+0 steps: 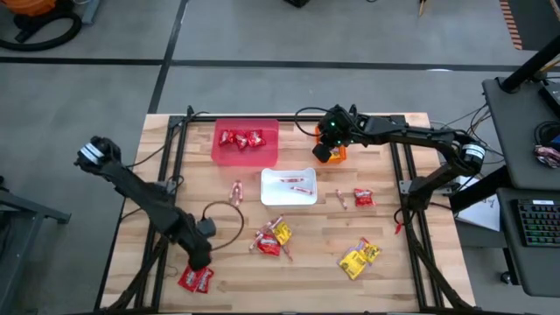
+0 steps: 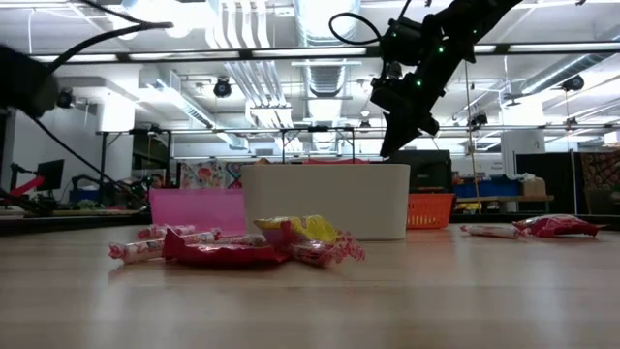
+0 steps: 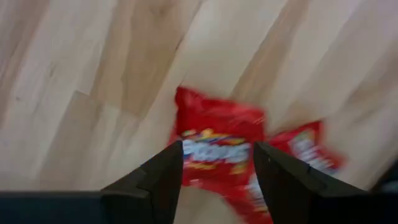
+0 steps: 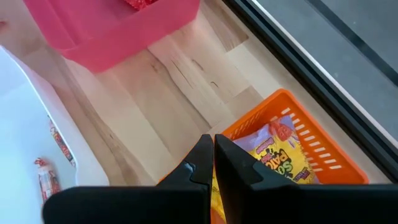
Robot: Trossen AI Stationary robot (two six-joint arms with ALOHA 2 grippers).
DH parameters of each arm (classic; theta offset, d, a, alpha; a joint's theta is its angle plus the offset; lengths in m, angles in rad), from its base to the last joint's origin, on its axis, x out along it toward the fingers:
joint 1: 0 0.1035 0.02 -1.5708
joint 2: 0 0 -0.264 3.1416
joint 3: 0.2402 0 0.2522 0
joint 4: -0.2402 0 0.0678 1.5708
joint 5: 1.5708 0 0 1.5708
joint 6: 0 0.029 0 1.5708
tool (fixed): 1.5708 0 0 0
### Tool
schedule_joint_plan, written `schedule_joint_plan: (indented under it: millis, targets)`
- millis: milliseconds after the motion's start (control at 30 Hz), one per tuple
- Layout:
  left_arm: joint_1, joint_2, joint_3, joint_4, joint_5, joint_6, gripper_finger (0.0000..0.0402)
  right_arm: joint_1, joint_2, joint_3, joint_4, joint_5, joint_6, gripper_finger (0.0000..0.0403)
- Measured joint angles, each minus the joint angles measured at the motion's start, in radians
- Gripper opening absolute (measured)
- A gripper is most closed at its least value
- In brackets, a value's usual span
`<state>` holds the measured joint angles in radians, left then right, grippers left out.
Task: Sort candy
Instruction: Put the red chocolate into the red bin
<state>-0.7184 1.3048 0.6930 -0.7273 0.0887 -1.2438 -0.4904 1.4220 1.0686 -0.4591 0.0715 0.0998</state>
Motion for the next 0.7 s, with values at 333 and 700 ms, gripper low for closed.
schedule_joint_plan:
  millis: [333, 700]
  targets:
    - [-0.054, 0.147, 0.002, -0.039, -0.031, 0.121, 0.0196, 0.002, 0.0, 0.0, 0.0, 0.0, 0.003, 0.0009]
    - [-0.055, 0.17, 0.002, -0.024, -0.045, 0.133, 0.0124, 0.002, 0.0, 0.0, 0.0, 0.0, 0.003, 0.0009]
